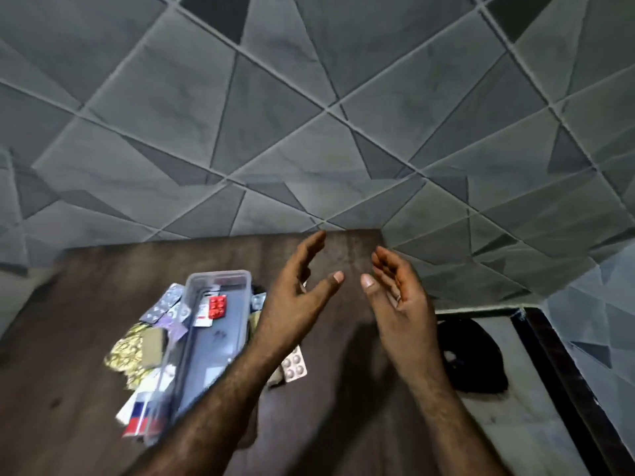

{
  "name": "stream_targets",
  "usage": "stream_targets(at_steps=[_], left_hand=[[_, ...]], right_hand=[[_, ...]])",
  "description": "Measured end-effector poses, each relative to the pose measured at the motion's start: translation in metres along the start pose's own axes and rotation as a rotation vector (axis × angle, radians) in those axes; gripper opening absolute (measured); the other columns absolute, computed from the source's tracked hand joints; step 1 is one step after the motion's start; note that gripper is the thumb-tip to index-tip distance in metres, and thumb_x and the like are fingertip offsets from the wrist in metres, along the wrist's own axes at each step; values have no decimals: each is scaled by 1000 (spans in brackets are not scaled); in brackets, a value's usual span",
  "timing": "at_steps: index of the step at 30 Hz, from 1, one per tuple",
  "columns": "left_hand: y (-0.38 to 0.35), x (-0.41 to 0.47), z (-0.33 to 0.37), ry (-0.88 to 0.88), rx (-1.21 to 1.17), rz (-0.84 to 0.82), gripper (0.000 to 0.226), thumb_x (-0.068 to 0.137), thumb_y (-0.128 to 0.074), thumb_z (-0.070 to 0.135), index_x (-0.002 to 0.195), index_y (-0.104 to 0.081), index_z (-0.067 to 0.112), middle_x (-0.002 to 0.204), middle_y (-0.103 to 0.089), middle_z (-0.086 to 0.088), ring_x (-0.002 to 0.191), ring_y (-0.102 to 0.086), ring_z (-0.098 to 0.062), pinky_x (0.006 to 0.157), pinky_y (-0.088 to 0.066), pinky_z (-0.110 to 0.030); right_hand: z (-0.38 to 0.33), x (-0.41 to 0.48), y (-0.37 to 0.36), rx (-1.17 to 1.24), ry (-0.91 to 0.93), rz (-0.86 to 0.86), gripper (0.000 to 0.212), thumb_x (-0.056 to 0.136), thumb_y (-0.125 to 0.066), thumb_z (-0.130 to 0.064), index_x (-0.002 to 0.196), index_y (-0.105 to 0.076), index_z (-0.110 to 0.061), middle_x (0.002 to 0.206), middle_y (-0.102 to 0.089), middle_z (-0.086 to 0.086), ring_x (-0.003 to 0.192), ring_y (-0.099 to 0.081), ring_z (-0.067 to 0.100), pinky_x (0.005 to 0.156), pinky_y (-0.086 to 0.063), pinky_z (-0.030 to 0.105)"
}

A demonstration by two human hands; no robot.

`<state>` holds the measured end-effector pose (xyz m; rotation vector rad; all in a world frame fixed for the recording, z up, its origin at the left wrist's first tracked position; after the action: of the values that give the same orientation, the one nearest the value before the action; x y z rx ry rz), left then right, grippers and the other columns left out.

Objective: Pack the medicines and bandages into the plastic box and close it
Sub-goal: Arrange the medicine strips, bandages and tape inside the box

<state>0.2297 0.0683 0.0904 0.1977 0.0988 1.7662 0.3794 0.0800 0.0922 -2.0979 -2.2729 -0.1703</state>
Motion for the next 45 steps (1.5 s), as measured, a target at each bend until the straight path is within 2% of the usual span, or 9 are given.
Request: stream_targets(at_steps=[3,7,9,12,17,23,35,39,45], left_hand=[[49,-17,-15,8,32,47,64,78,-68,33,139,-47,29,140,-53,12,129,-46,5,107,-37,-22],[102,-36,-42,44,82,96,69,74,-68,41,139,-45,33,140,-52,16,129,-45,6,104,-37,-20],[122,-43,-55,73,100,122,69,75,-67,37,141,-44,32,140,-50,17,129,-45,3,104,-38,-21],[152,-53,-79,121,162,133,69,76,-66,39,141,-43,36,140,-49,21,127,-46,2,100,-40,-19],[176,-66,-114,192,243,122,67,82,-72,27,142,-42,31,144,-48,14,130,-47,-5,95,-41,-14],[177,-75,-138,275,269,98,67,77,-69,38,138,-44,37,139,-54,10,126,-52,-13,105,-45,-47],[178,-76,-147,289,377,43,63,85,-69,30,142,-42,28,145,-49,3,130,-47,-17,105,-44,-41],[190,-77,-152,281,381,109,53,86,-68,28,136,-50,26,139,-54,4,119,-48,-8,97,-42,-28],[222,-72,-182,373,403,224,42,86,-65,21,128,-58,20,127,-62,0,112,-59,-18,94,-49,-33]], right_hand=[[3,-14,-43,-43,-8,-36,40,91,-60,-6,129,-53,-16,130,-60,-1,122,-56,5,105,-45,25],[19,-28,-93,-181,-37,-47,43,80,-63,-38,122,-52,-41,118,-63,-25,116,-59,2,103,-48,37],[28,-35,-112,-220,-61,-74,44,77,-60,-45,120,-52,-47,120,-63,-21,115,-60,5,101,-49,41],[37,-42,-141,-284,-78,-131,49,78,-59,-41,126,-53,-33,127,-62,-10,119,-58,11,101,-48,42],[53,-47,-163,-417,-120,-211,46,82,-62,-26,128,-53,-29,112,-53,-36,112,-56,3,103,-46,36],[84,-52,-167,-522,-195,-258,48,85,-66,-21,131,-52,-22,129,-60,-6,120,-55,12,103,-46,39],[124,-50,-170,-587,-329,-290,52,87,-65,-21,137,-49,-19,137,-56,2,124,-53,18,105,-45,40],[138,-46,-169,-603,-346,-255,46,86,-64,-19,131,-53,-18,131,-61,4,119,-57,20,102,-47,41],[153,-47,-170,-715,-380,-251,47,87,-61,-18,134,-52,-17,134,-59,8,123,-54,25,104,-45,39]])
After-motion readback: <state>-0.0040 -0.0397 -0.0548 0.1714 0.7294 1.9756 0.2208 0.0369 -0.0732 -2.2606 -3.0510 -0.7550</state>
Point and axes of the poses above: each hand's wrist, its own x-axis towards the middle knuckle, its own y-axis out of the back of the hand, z = x × y, the point moved 2 cm from there along x, towards the middle knuckle
